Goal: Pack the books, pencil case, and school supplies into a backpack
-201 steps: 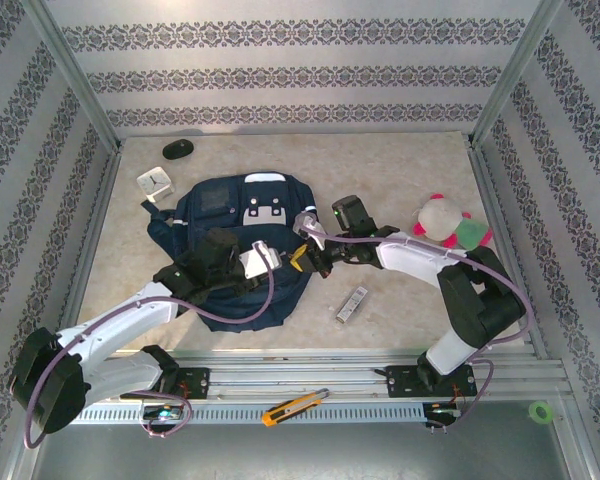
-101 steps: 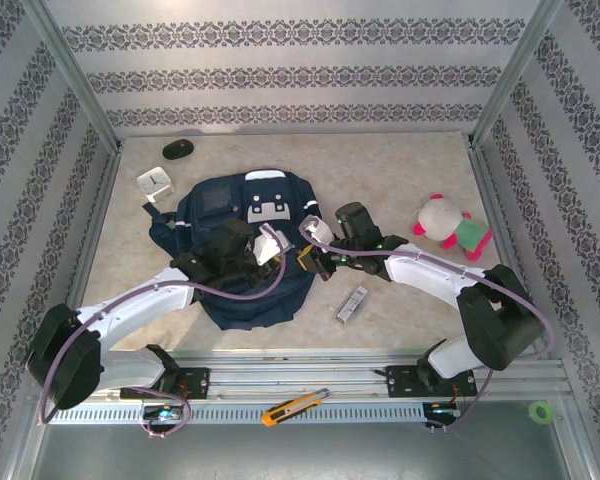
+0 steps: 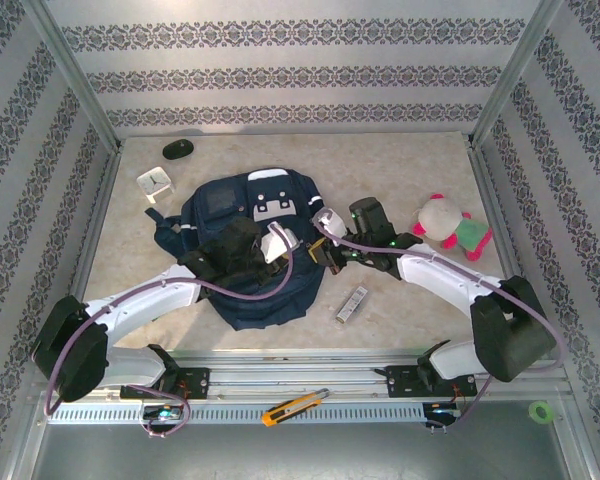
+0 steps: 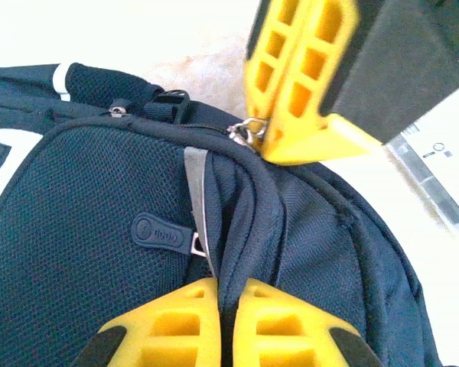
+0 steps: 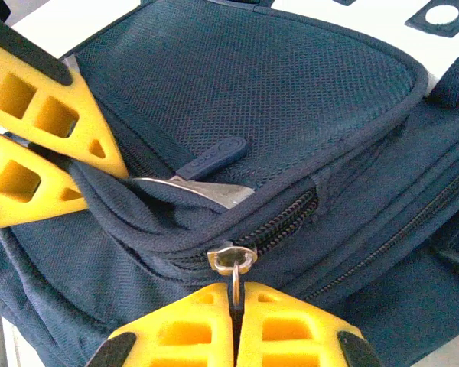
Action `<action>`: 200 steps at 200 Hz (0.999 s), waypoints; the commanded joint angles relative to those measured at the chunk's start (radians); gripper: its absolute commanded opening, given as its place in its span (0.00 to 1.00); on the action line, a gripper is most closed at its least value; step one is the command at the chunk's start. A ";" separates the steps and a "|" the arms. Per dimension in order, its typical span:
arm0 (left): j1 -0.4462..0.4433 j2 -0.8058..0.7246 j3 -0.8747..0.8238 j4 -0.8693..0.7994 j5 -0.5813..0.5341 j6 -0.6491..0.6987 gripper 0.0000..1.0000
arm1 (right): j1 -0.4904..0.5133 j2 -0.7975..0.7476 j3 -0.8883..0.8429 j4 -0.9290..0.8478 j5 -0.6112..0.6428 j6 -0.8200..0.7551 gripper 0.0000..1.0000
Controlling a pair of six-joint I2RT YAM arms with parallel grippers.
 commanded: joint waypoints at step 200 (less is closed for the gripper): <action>0.034 -0.017 -0.003 0.068 -0.155 -0.044 0.00 | -0.085 0.010 0.034 -0.099 -0.123 -0.109 0.00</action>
